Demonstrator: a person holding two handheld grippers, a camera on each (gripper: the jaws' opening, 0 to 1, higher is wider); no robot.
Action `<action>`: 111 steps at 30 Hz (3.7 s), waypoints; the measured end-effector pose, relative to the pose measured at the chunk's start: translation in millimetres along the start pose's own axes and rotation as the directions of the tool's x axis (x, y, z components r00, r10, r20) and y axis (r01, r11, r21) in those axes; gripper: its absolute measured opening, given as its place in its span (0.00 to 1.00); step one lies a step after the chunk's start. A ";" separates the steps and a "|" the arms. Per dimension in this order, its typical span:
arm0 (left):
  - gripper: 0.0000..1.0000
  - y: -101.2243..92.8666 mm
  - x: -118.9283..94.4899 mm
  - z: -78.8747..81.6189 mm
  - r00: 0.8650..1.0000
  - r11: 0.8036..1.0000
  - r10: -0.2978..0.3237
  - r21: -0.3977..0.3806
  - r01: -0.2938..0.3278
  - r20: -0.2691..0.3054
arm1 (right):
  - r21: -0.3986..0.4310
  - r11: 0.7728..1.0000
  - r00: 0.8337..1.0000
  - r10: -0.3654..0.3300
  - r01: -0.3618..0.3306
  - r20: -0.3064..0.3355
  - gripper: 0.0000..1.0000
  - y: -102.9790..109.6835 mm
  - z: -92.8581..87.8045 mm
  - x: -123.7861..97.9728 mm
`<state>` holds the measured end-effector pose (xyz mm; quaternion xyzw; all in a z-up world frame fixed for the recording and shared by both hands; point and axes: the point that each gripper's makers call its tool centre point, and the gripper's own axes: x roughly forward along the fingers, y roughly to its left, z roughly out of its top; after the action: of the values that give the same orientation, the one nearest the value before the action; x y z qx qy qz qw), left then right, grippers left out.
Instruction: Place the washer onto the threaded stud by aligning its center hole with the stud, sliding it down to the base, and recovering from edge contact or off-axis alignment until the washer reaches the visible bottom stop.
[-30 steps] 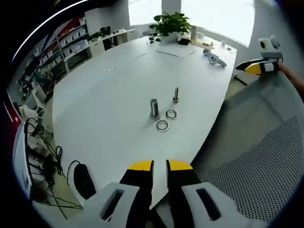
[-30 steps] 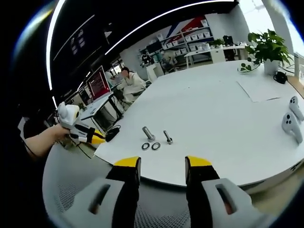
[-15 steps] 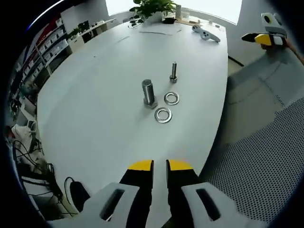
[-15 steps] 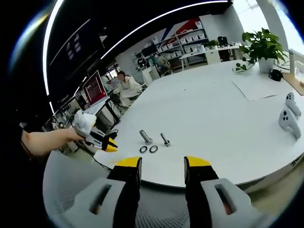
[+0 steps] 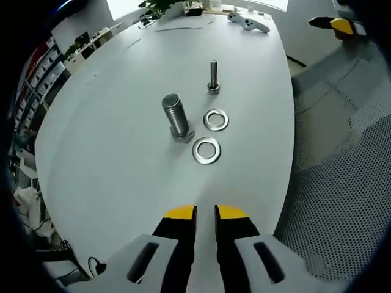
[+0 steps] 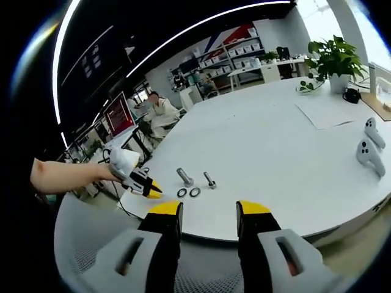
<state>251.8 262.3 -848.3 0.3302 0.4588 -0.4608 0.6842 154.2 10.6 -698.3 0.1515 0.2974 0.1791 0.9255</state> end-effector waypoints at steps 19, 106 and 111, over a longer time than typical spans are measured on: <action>0.27 -6.7 28.1 40.7 0.999 0.997 -0.039 0.067 0.040 -0.015 | -0.007 1.000 1.000 0.007 -0.007 -0.009 0.38 -0.3 -0.9 0.6; 0.19 -4.3 28.1 59.5 0.997 0.953 0.073 0.297 -0.060 -0.034 | 0.012 1.000 1.000 0.008 -0.008 0.011 0.36 -2.3 1.3 -0.7; 0.19 -4.6 16.8 64.0 0.998 0.961 0.070 0.268 -0.069 0.004 | 0.010 1.000 1.000 0.012 -0.012 0.009 0.36 -1.7 1.2 -0.4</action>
<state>270.8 199.1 -841.0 0.4371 0.3822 -0.4934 0.6476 155.0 8.7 -697.8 0.1586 0.2934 0.1825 0.9249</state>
